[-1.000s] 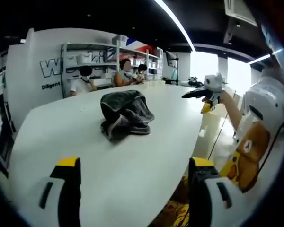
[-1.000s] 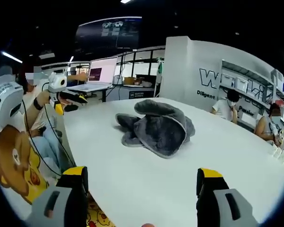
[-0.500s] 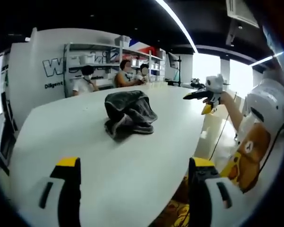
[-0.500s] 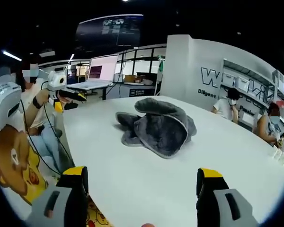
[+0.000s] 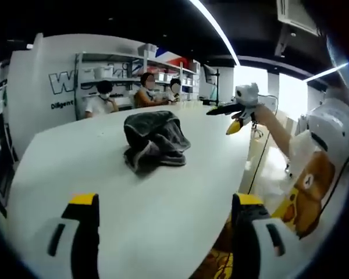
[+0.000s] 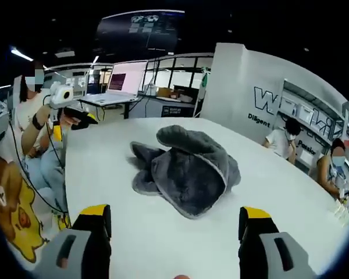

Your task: Fold the towel on the table until its edges align and the towel forms a compact rectangular stack.

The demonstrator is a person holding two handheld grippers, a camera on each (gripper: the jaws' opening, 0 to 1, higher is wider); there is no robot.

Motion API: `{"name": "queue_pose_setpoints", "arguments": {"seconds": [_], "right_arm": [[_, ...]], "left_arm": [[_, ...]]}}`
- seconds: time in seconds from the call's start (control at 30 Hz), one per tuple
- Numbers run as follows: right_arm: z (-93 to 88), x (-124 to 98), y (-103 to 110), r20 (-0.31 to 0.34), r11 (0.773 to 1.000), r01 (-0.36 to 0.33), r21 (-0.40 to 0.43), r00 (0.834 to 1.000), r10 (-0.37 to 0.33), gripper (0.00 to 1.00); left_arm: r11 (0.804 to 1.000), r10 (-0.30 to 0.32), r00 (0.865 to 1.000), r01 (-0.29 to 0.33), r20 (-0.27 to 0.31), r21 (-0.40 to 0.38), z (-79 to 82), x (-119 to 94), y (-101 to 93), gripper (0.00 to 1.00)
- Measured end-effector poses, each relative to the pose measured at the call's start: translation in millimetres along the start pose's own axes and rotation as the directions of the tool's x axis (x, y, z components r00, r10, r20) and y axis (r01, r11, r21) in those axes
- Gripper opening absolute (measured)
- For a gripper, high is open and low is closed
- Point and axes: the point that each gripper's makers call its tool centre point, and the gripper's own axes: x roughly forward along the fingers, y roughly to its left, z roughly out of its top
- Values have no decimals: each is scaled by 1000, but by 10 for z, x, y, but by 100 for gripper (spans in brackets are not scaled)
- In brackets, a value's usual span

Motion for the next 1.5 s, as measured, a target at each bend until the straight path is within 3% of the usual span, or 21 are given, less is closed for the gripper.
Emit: {"name": "queue_pose_setpoints", "arguments": {"seconds": [0.13,0.33,0.6,0.8,1.17,1.37,1.5], "right_arm": [[45,214,-132,-13,1000,-10,14,1000,10,87],[113,472,-412,3,999,39,-21,999,-39,75],[61,839,-757,5,997,72,7,997,-72,42],[8,990,-798,11,997,43,64,999,-43,27],[52,961,-763,27,998,34,47,999,-36,4],[174,845,-800,54,997,59,45,997,-62,2],[348,694,-827,92,995,93,22,991,-94,2]], "left_arm": [[1000,-9,1000,9,4,4,28,24,-33,99],[1000,-18,1000,18,2,11,46,51,-78,99],[1000,-21,1000,21,-3,15,48,65,-120,99],[1000,-17,1000,17,-7,11,34,63,-123,99],[1000,-24,1000,24,-15,4,5,100,-123,99],[999,-32,999,32,-13,6,18,119,-149,99],[999,-36,999,36,-7,8,31,120,-162,99]]}}
